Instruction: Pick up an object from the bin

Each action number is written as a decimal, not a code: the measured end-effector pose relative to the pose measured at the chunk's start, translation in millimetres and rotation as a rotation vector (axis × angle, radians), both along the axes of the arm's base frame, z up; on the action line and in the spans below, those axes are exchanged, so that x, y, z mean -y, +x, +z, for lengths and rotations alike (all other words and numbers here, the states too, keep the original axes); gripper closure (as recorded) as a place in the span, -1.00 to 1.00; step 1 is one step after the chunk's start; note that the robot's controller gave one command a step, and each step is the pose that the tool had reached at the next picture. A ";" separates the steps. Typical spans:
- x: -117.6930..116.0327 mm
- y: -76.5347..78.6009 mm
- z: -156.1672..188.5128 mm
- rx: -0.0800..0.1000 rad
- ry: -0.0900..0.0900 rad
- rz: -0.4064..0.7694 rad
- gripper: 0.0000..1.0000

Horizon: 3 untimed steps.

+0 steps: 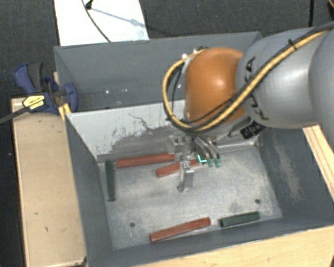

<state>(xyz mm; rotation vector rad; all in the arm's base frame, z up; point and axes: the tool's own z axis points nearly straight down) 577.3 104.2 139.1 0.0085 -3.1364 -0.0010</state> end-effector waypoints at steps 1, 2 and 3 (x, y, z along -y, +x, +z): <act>63.0 7.3 -73.1 0.001 -0.003 0.024 -1.00; 58.2 9.0 -68.2 0.008 0.001 0.025 1.00; 44.1 -17.9 66.7 0.015 0.001 0.054 1.00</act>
Offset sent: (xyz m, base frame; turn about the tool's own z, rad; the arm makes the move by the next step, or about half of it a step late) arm 0.0081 -0.0582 -0.0691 -0.0301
